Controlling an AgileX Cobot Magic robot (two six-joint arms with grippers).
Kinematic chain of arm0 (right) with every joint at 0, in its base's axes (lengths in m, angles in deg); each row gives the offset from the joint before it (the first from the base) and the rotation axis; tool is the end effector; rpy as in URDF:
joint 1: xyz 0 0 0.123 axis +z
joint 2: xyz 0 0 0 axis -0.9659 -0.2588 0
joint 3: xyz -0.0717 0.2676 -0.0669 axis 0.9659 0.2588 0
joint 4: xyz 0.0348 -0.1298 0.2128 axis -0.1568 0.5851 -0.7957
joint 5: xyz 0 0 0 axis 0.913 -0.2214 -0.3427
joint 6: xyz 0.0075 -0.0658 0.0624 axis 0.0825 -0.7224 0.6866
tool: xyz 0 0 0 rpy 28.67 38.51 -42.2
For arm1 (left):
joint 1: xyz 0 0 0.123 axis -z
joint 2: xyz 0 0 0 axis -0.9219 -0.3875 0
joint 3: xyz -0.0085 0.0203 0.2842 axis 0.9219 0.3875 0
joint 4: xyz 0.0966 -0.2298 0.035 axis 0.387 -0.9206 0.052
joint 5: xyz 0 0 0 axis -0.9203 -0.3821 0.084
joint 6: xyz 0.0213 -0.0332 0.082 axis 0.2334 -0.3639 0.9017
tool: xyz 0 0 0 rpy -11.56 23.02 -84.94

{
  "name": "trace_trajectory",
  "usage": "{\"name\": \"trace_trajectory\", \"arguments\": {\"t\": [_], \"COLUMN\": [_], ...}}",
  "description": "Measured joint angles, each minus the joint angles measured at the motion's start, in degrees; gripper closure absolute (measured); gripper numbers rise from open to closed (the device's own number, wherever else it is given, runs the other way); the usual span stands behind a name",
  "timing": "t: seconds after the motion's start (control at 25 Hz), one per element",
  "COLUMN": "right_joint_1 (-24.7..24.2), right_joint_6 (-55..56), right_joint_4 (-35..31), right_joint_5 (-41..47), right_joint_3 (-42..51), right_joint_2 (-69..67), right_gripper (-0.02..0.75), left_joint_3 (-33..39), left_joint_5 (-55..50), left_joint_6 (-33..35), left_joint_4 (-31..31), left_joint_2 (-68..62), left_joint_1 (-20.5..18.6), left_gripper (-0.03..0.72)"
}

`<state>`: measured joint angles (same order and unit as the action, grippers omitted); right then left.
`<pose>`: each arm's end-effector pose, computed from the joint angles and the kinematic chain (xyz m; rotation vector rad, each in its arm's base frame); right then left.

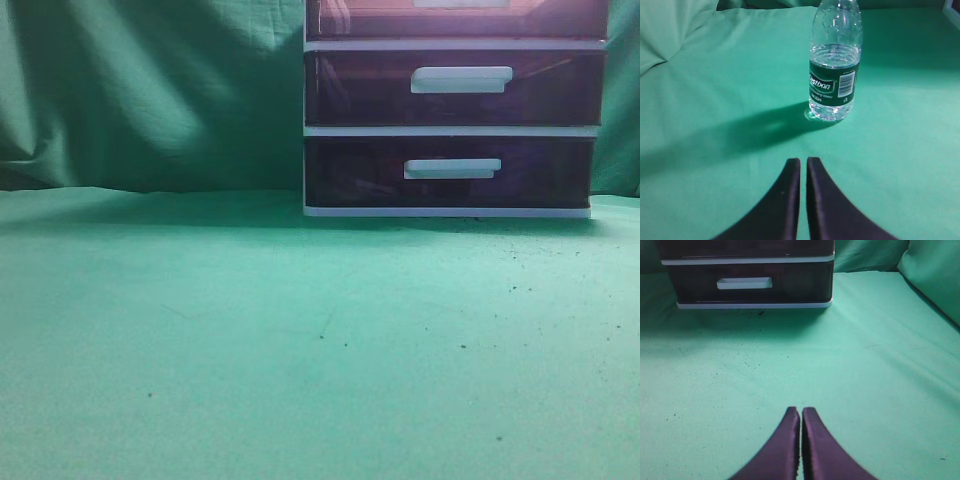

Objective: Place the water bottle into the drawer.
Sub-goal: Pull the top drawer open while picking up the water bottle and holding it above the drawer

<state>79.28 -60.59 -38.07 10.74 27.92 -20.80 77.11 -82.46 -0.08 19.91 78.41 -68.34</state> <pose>0.0522 0.0061 0.1706 -0.0538 1.8788 0.0968 0.0526 0.0095 0.1746 -0.0821 1.8431 0.0990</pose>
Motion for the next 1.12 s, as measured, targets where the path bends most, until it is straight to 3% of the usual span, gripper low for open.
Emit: {"name": "trace_trajectory", "arguments": {"t": [0.64, 0.84, 1.12], "right_joint_1": [0.0, 0.0, 0.0], "right_joint_6": [0.0, 0.0, 0.0], "right_joint_4": [0.0, 0.0, 0.0], "right_joint_5": [0.0, 0.0, 0.0], "right_joint_3": [0.0, 0.0, 0.0], "right_joint_2": [0.0, 0.0, 0.0], "right_gripper": [0.738, 0.738, 0.738], "left_joint_3": [0.0, 0.0, 0.0], "left_joint_5": [0.91, 15.8, 32.0], "left_joint_6": [0.0, -0.98, -2.13], "left_joint_4": [-0.7, -7.85, -9.18], "left_joint_2": [0.0, 0.0, 0.0], "left_joint_1": [0.0, 0.0, 0.0], "left_gripper": [0.688, 0.688, 0.688]}}
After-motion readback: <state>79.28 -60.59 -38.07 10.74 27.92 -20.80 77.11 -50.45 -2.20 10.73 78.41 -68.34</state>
